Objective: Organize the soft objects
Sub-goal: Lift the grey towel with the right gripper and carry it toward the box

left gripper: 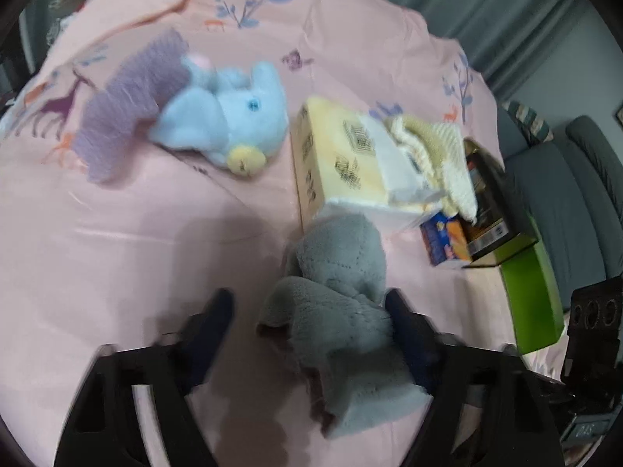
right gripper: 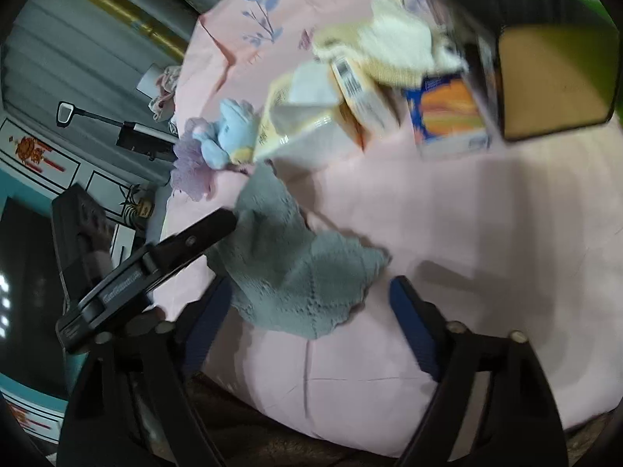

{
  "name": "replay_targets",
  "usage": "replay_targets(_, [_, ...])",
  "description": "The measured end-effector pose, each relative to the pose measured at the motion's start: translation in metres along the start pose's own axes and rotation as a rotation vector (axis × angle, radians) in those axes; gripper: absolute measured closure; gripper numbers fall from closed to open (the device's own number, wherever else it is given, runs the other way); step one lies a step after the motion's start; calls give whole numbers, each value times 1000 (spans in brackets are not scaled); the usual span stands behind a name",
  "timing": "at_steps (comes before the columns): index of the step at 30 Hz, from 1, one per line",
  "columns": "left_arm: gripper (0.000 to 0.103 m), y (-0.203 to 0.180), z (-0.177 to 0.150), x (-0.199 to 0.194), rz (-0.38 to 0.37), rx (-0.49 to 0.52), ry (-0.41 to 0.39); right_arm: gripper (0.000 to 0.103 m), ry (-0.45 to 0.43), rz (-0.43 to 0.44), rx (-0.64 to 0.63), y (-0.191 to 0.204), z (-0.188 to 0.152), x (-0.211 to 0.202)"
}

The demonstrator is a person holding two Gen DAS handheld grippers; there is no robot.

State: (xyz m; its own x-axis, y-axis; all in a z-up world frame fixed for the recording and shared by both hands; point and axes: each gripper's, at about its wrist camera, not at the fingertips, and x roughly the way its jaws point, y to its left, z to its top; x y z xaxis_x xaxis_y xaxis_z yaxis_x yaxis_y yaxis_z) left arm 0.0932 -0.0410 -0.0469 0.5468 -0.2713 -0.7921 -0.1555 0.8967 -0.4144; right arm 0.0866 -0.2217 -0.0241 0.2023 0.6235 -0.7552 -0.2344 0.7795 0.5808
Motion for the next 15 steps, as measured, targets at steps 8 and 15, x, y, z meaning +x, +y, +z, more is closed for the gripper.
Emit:
replay_targets(8, [74,-6,-31,0,-26,83,55,55,77,147,177,-14,3,39])
replay_targets(15, [75,-36,-53,-7,-133,146,97,54,96,188,192,-3,7,45])
